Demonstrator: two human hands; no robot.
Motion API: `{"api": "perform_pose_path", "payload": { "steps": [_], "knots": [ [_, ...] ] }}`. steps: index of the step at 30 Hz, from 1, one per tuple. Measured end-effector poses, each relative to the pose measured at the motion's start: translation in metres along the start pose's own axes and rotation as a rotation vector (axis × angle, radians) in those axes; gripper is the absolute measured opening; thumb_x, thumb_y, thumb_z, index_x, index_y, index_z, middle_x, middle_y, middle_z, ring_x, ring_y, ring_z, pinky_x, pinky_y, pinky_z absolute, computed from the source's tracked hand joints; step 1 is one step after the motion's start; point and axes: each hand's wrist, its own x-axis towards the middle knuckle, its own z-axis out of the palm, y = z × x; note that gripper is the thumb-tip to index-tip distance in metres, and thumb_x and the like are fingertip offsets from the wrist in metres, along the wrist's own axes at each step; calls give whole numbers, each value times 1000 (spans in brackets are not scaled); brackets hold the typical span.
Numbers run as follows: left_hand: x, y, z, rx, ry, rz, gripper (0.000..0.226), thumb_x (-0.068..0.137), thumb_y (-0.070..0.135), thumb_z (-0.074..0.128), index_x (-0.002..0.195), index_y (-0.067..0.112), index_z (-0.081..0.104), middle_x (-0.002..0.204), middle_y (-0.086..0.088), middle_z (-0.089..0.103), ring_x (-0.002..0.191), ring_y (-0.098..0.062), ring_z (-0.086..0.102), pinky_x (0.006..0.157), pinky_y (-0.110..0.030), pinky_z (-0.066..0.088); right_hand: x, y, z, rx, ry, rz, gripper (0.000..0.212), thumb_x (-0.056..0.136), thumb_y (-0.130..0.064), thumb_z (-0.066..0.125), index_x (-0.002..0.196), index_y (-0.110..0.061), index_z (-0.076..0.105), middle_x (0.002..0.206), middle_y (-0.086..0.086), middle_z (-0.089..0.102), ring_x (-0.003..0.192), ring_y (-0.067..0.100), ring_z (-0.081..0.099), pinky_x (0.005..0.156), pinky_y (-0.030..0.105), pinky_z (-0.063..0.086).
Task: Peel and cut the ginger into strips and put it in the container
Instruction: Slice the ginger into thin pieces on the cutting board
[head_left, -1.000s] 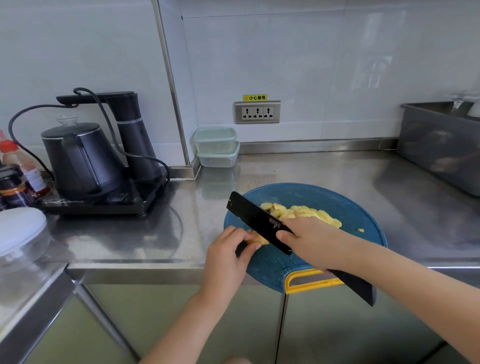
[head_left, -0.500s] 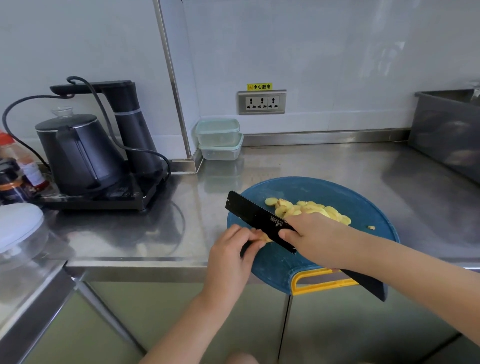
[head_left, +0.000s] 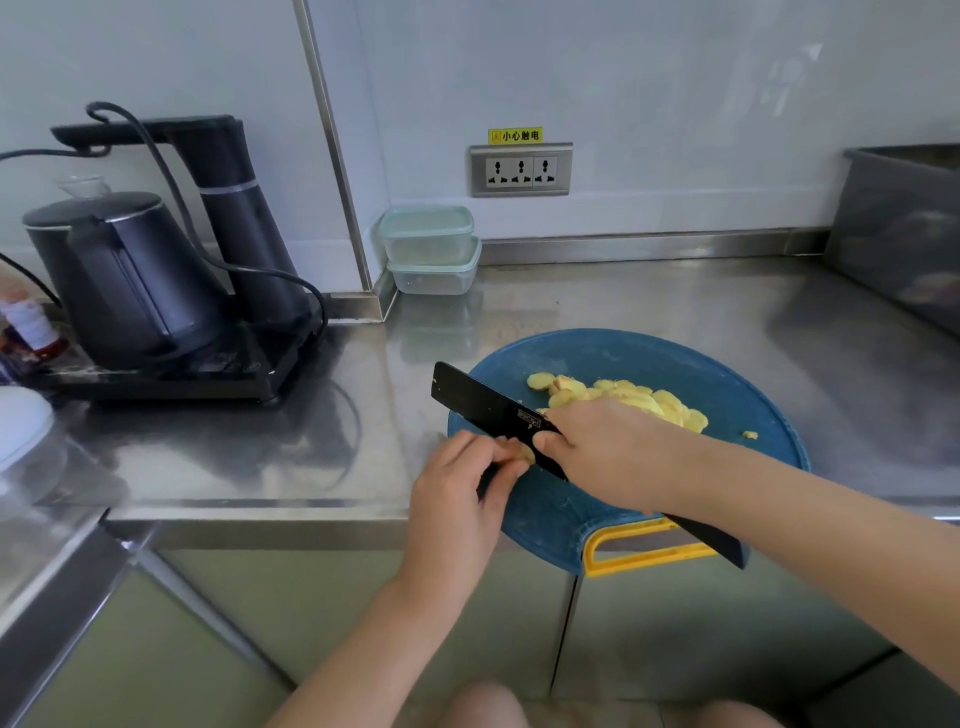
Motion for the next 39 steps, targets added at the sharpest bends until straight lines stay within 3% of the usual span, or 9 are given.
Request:
{"api": "perform_pose_path", "payload": {
  "steps": [2, 6, 14, 24, 27, 31, 34, 37, 39],
  "knots": [
    [0, 0, 1, 13, 4, 0, 17, 85, 30, 59, 85, 16, 69, 84, 10, 64, 83, -5, 61, 73, -20, 48, 1, 1, 1, 55, 0, 6, 34, 104, -28, 30, 100, -7, 56, 77, 1, 49, 77, 20, 49, 70, 32, 40],
    [1, 0, 2, 32, 19, 4, 2, 82, 13, 71, 84, 13, 70, 84, 7, 64, 82, -3, 60, 74, -19, 48, -3, 0, 1, 91, 13, 14, 31, 104, -29, 28, 92, -10, 49, 71, -2, 42, 77, 20, 47, 70, 33, 38],
    [0, 3, -1, -1, 19, -11, 8, 79, 7, 75, 83, 13, 70, 84, 10, 64, 82, -1, 58, 75, -14, 47, -11, 3, 12, 142, 52, 54, 25, 104, -28, 29, 93, -13, 44, 85, 6, 51, 78, 22, 49, 71, 34, 40],
    [-2, 0, 8, -12, 76, 8, 10, 83, 23, 67, 84, 14, 70, 83, 7, 64, 82, -6, 61, 74, -17, 48, 4, -4, 6, 7, 20, 33, 31, 105, -31, 25, 89, -14, 46, 71, -3, 41, 77, 18, 49, 63, 27, 39],
    [-2, 0, 8, -18, 93, -4, 19, 86, 29, 61, 83, 12, 68, 79, 7, 62, 76, -6, 58, 69, -18, 47, 14, -10, 12, 48, 31, 10, 30, 104, -22, 27, 95, -10, 52, 69, -3, 38, 78, 21, 47, 69, 33, 40],
    [-1, -2, 6, -24, 85, -3, 18, 86, 30, 62, 84, 13, 68, 81, 8, 64, 78, -4, 59, 70, -16, 48, 18, -9, 9, 99, 4, 39, 37, 105, -29, 22, 91, -9, 50, 76, 4, 48, 80, 24, 51, 73, 36, 44],
    [-2, -1, 4, -45, 58, -12, 15, 85, 28, 64, 84, 13, 66, 84, 9, 65, 83, -2, 62, 75, -17, 49, 12, -4, 0, 86, -29, 129, 34, 105, -29, 25, 97, -10, 52, 76, 3, 47, 78, 27, 60, 65, 33, 49],
    [-4, 0, 3, -50, 49, -25, 11, 84, 24, 66, 84, 13, 66, 85, 9, 65, 89, 1, 62, 80, -15, 48, -2, 13, -11, 113, -47, 245, 26, 103, -32, 33, 98, -13, 50, 76, 7, 52, 45, 18, 56, 38, 24, 45],
    [-5, 0, 3, -53, 33, -24, 8, 85, 21, 67, 86, 13, 68, 88, 9, 65, 94, 2, 61, 83, -14, 48, -11, 24, -15, 185, -57, 247, 18, 101, -30, 42, 95, -17, 51, 66, 6, 53, 37, 17, 51, 36, 22, 42]
  ]
}}
